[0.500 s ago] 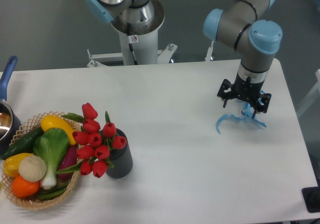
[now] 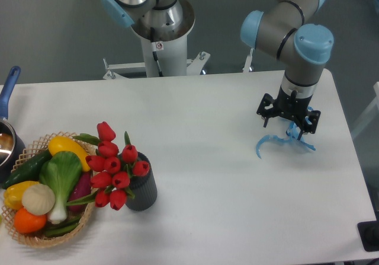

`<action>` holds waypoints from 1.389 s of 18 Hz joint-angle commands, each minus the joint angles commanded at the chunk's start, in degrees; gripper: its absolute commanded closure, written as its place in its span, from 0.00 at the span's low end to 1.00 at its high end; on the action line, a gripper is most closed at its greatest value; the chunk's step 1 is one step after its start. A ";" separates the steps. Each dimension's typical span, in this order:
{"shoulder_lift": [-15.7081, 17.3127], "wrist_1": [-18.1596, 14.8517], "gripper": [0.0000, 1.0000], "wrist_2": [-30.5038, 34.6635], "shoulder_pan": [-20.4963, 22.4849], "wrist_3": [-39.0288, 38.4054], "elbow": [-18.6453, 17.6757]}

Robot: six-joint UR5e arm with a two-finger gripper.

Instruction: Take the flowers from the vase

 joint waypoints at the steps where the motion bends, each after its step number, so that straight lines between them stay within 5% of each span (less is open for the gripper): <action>1: 0.18 2.18 0.00 -0.96 -0.09 -0.17 -0.27; 6: 0.79 8.79 0.00 -9.57 -0.26 -5.00 -1.41; 18: 7.12 8.97 0.00 -43.48 -0.09 -4.40 -4.22; 25: 8.97 8.88 0.00 -50.09 -0.18 -5.62 -6.77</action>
